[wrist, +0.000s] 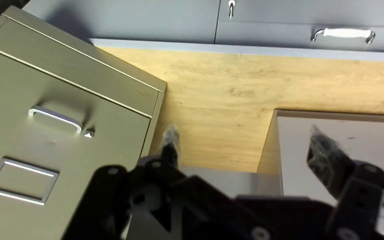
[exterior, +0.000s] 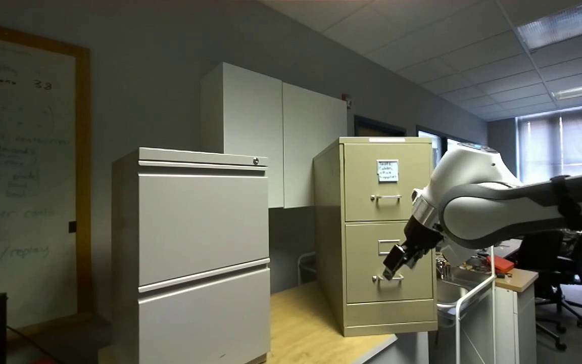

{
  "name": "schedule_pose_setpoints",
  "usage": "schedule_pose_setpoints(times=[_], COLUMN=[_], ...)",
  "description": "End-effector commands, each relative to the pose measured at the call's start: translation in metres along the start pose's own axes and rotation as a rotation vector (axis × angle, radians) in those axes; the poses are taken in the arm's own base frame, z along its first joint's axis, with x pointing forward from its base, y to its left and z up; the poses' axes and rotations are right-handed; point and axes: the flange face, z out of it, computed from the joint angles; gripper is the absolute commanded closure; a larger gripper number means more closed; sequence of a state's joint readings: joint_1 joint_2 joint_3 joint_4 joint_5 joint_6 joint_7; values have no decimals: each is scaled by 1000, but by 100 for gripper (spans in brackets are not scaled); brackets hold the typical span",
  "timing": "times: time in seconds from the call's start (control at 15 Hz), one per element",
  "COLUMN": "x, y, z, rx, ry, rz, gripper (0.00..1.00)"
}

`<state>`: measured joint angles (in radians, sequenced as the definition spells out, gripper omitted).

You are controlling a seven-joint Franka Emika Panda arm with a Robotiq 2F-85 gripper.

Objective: Open the bottom drawer of the cabinet to the right.

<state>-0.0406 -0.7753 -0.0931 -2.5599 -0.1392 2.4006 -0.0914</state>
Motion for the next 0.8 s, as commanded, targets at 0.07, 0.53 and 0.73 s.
schedule_pose_setpoints(times=[0.07,0.53,0.73], x=[35,71,79], y=[44,102,125], z=[37,72,89], rx=[48,86,130], ry=[59,162,195], rz=[171,365,466], gripper=[0,0,0])
